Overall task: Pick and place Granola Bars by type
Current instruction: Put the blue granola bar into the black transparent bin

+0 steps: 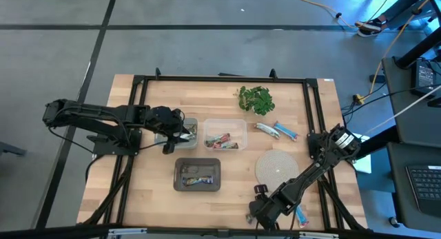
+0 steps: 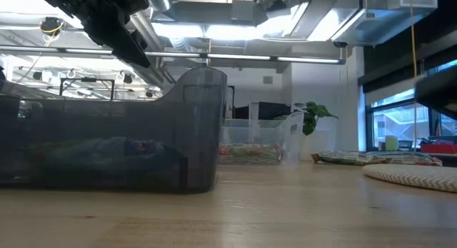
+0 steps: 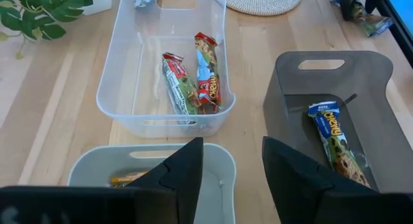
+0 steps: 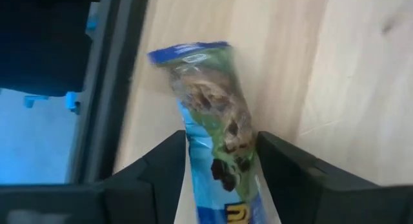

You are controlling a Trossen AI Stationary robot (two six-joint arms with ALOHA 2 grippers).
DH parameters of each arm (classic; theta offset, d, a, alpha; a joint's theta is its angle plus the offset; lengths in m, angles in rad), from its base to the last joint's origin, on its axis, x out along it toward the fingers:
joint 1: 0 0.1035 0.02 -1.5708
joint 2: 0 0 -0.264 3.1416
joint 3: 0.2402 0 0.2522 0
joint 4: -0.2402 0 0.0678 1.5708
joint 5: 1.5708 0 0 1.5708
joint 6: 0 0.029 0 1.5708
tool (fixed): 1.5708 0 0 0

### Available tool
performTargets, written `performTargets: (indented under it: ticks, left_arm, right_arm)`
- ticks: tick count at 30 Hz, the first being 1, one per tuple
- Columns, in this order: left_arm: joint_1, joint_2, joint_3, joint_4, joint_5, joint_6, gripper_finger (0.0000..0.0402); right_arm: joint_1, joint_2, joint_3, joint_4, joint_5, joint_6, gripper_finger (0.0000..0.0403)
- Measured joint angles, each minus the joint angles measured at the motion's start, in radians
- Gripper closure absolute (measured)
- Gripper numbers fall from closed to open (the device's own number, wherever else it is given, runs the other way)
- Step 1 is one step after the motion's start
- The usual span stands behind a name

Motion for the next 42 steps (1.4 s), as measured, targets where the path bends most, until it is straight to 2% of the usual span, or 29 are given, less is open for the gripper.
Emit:
performTargets:
  ticks: [7,16,21,30,37,42]
  left_arm:
    - [0.000,0.000,0.000,0.000,0.000,0.000,0.0252]
    - [0.000,0.000,0.000,0.003,0.000,0.000,0.0251]
    - [0.000,0.000,0.000,0.003,0.000,0.000,0.0253]
    - [0.000,0.000,0.000,0.003,0.000,0.000,0.0250]
    - [0.000,0.000,0.000,0.003,0.000,0.000,0.0252]
    - [0.000,0.000,0.000,0.003,0.000,0.000,0.0249]
  right_arm:
    - [-0.001,0.001,0.000,-0.014,0.035,-0.032,0.0217]
    - [-0.002,0.000,0.000,-0.019,0.039,-0.039,0.0295]
    - [-0.002,0.000,0.001,-0.018,0.039,-0.029,0.0321]
    - [-0.003,0.002,0.032,-0.025,0.033,-0.050,0.0335]
    - [-0.015,0.002,0.120,-0.184,0.034,-0.071,0.0336]
    - [-0.026,0.002,0.206,-0.269,0.135,-0.179,0.0337]
